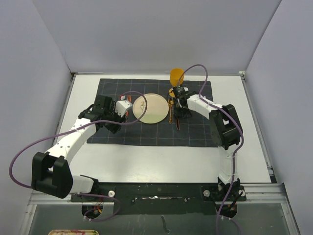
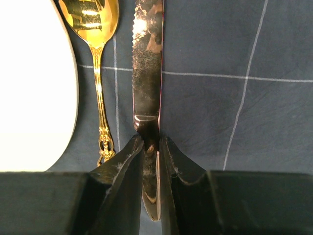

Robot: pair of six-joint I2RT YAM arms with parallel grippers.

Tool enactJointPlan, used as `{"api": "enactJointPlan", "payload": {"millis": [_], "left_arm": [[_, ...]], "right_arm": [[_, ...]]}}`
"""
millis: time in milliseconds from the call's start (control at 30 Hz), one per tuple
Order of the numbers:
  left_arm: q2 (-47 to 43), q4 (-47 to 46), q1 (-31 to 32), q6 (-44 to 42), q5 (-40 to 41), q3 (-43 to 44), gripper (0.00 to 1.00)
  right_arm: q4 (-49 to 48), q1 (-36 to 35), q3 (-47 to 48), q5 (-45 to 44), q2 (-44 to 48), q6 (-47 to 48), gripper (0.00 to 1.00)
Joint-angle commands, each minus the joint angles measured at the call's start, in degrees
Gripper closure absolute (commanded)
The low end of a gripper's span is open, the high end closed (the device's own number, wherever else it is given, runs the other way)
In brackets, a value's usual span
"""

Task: Set the dinner table for one person
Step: Adjust the knife on the napkin.

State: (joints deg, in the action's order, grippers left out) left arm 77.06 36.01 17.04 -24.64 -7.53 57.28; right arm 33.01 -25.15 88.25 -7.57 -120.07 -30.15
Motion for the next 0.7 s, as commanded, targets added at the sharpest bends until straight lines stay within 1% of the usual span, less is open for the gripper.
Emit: {"api": "enactJointPlan", "payload": {"millis": [0,667], "left_arm": [[0.63,-0.79,0.68,-0.18,-0.19,3.51,0.49],[0.59,-0.37,1.27,-0.57,0.59,3.42,0.49]], "right_arm": [[0.39,0.37,1.05,0.67,5.87,-0.61,0.92],[-0.01,0.03,-0.41,1.8,5.0,-1.65,0.9]]}}
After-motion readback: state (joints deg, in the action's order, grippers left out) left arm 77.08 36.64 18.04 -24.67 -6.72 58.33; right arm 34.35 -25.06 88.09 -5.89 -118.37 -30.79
